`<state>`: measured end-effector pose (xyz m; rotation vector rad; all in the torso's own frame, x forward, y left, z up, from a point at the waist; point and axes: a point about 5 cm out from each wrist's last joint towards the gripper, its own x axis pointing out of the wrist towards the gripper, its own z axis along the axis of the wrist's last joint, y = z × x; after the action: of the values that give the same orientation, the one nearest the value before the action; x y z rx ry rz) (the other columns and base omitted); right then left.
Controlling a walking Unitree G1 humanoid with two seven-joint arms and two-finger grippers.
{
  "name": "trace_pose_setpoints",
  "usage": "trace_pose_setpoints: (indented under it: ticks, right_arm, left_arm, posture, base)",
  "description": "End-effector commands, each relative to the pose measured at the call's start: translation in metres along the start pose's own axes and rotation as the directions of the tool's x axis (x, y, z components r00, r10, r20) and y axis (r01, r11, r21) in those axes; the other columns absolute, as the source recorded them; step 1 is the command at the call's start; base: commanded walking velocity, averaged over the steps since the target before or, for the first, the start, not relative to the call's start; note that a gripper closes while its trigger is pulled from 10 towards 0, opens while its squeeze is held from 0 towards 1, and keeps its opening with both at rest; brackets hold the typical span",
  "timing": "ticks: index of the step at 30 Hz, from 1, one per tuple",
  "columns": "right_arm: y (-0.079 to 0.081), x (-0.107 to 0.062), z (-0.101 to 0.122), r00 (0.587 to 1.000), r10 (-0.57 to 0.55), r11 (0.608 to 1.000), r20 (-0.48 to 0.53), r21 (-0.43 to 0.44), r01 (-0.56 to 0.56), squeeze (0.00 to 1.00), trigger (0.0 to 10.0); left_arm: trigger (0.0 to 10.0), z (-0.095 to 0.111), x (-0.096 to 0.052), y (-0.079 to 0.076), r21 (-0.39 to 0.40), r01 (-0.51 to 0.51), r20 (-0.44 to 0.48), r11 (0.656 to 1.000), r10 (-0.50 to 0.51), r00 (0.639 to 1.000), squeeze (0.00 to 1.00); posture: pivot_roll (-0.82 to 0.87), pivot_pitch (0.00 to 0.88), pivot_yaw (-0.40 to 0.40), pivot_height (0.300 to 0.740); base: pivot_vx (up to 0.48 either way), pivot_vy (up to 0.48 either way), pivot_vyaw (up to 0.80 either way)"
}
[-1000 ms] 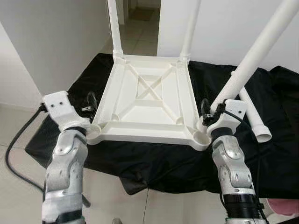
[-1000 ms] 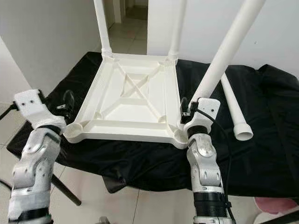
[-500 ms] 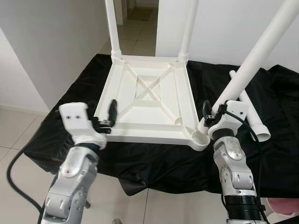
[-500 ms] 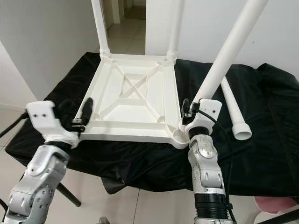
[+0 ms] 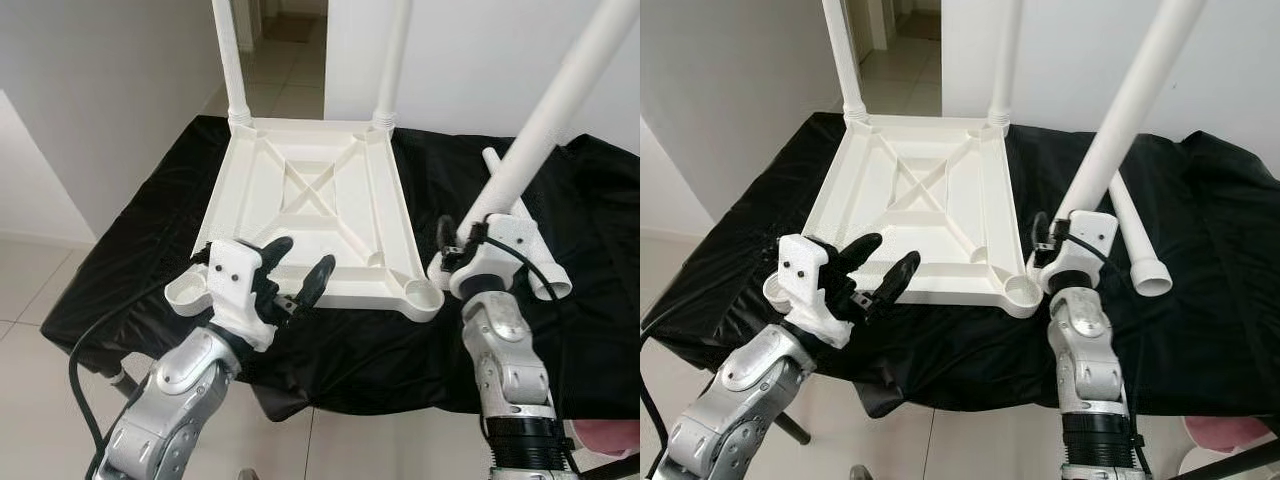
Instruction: Building children table
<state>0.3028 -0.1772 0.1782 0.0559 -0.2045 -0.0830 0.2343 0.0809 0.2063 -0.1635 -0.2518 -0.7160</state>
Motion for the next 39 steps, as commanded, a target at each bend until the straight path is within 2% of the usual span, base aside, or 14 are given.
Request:
trace_pose_setpoints:
  ticks: [1, 3, 6, 8, 10, 14, 15, 18, 22, 23, 26, 28, 34, 39]
  right_arm:
    - [0.004, 0.003, 0.003, 1.0, 0.019, 1.0, 0.006, -0.001, -0.019, 0.0, 10.0]
    - [0.005, 0.003, 0.002, 1.0, 0.023, 1.0, 0.004, -0.001, -0.023, 0.0, 10.0]
    - [0.008, 0.004, 0.001, 0.999, 0.043, 0.999, -0.006, -0.005, -0.043, 0.0, 10.0]
    - [0.008, 0.004, 0.0, 0.999, 0.049, 0.999, -0.011, -0.009, -0.049, 0.0, 10.0]
    - [0.01, 0.005, -0.001, 0.997, 0.077, 0.997, -0.019, -0.028, -0.077, 0.0, 10.0]
    - [0.011, 0.004, -0.002, 0.994, 0.101, 0.994, -0.029, -0.04, -0.102, 0.0, 10.0]
    - [0.01, 0.003, -0.006, 0.992, 0.12, 0.991, -0.043, -0.054, -0.122, 0.0, 10.0]
    - [0.01, -0.001, -0.012, 0.985, 0.162, 0.982, -0.062, -0.084, -0.167, 0.0, 10.0]
    - [0.015, -0.005, -0.016, 0.965, 0.255, 0.959, -0.063, -0.112, -0.261, 0.0, 10.0]
    - [0.015, -0.005, -0.016, 0.965, 0.255, 0.959, -0.063, -0.112, -0.261, 0.0, 10.0]
    - [0.018, -0.009, -0.022, 0.937, 0.341, 0.921, -0.073, -0.173, -0.349, 0.0, 10.0]
    - [0.017, -0.011, -0.024, 0.934, 0.349, 0.917, -0.077, -0.179, -0.357, 0.0, 10.0]
    - [0.008, -0.024, -0.038, 0.93, 0.35, 0.918, -0.113, -0.157, -0.365, 0.0, 10.0]
    - [-0.009, -0.029, -0.052, 0.949, 0.277, 0.954, -0.15, -0.079, -0.291, 0.0, 10.0]
  left_arm:
    - [10.0, 0.002, 0.008, 0.001, -0.021, -0.058, 0.017, 0.998, 0.059, 0.998, 0.0]
    - [10.0, 0.004, 0.014, 0.001, -0.033, -0.067, 0.03, 0.997, 0.068, 0.997, 0.0]
    - [10.0, 0.008, 0.03, 0.013, -0.032, -0.098, 0.057, 0.995, 0.099, 0.993, 0.0]
    - [10.0, 0.008, 0.033, 0.016, -0.022, -0.094, 0.056, 0.995, 0.095, 0.994, 0.0]
    - [10.0, 0.003, 0.034, 0.023, 0.021, -0.071, 0.001, 0.997, 0.071, 0.997, 0.0]
    - [10.0, -0.002, 0.032, 0.028, 0.04, -0.062, -0.047, 0.997, 0.064, 0.997, 0.0]
    - [10.0, -0.007, 0.03, 0.028, 0.065, -0.046, -0.082, 0.997, 0.051, 0.995, 0.0]
    - [10.0, -0.017, 0.028, 0.026, 0.116, 0.0, -0.15, 0.993, 0.018, 0.989, 0.0]
    - [10.0, -0.028, 0.028, 0.017, 0.113, 0.073, -0.21, 0.991, -0.048, 0.977, 0.0]
    - [10.0, -0.028, 0.028, 0.017, 0.113, 0.073, -0.21, 0.991, -0.048, 0.977, 0.0]
    - [10.0, -0.045, 0.031, 0.011, 0.154, 0.1, -0.304, 0.983, -0.049, 0.951, 0.0]
    - [10.0, -0.049, 0.031, 0.01, 0.157, 0.094, -0.327, 0.983, -0.039, 0.944, 0.0]
    - [10.0, -0.047, 0.032, 0.006, 0.139, 0.086, -0.308, 0.987, -0.039, 0.951, 0.0]
    - [10.0, -0.049, 0.033, 0.009, 0.168, 0.08, -0.326, 0.983, -0.021, 0.945, 0.0]
  posture:
    - [-0.02, 0.035, 0.008, 0.74]
    - [-0.02, 0.043, 0.003, 0.74]
    - [-0.01, 0.057, -0.003, 0.74]
    - [-0.01, 0.057, -0.003, 0.74]
    - [-0.02, 0.067, -0.006, 0.74]
    - [-0.02, 0.07, -0.007, 0.74]
    - [-0.02, 0.072, -0.01, 0.74]
    - [-0.01, 0.075, -0.011, 0.74]
    - [-0.02, 0.076, -0.006, 0.74]
    - [-0.02, 0.076, -0.006, 0.74]
    - [-0.01, 0.077, -0.005, 0.74]
    - [-0.01, 0.077, -0.005, 0.74]
    - [-0.01, 0.077, -0.007, 0.74]
    - [-0.01, 0.078, -0.01, 0.74]
  base:
    - [0.0, 0.0, 0.0]
    - [0.0, 0.0, 0.0]
    - [0.0, 0.0, 0.0]
    - [0.0, 0.0, 0.0]
    - [0.0, 0.0, 0.0]
    - [0.0, 0.0, 0.0]
    - [0.0, 0.0, 0.0]
    - [0.0, 0.0, 0.0]
    - [0.0, 0.0, 0.0]
    - [0.0, 0.0, 0.0]
    - [0.0, 0.0, 0.0]
    - [0.0, 0.0, 0.0]
    - [0.0, 0.0, 0.0]
    - [0.0, 0.0, 0.0]
